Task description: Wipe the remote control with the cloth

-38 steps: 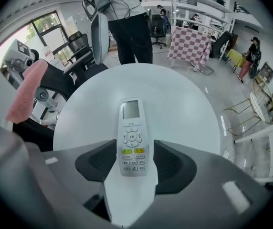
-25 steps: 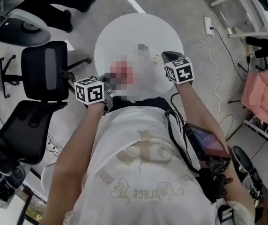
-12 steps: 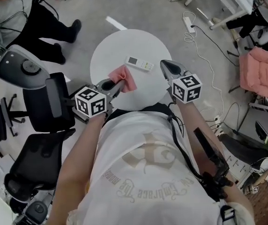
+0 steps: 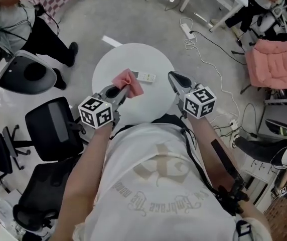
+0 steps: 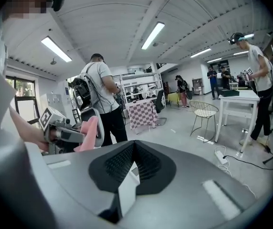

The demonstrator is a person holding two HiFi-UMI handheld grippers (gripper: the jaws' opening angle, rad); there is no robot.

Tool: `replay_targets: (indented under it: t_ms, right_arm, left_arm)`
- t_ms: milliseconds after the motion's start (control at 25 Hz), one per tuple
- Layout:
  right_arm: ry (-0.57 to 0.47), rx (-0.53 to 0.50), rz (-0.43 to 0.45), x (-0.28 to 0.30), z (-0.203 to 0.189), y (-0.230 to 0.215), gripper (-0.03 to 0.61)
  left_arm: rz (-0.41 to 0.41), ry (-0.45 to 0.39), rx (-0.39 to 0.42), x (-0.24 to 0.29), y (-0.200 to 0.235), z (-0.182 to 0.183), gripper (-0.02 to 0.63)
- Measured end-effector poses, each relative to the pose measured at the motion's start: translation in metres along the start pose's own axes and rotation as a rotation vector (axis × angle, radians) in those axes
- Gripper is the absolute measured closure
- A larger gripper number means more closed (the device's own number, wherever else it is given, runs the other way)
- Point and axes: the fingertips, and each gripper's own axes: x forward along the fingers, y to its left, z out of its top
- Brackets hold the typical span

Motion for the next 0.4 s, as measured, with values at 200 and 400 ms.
replay_targets:
  t_ms: [200, 400]
  right_arm:
    - [-0.013, 0.014, -0.011, -0.012, -0.004, -0.006, 0.571]
    - [-0.025, 0.014, -0.016, -0.008, -0.028, 0.005, 0.571]
  left_arm:
    - [-0.014, 0.004, 0.022, 0.008, -0.009, 0.004, 0.594]
    - [-0.03, 0.002, 0.036, 0.001, -0.003, -0.017, 0.594]
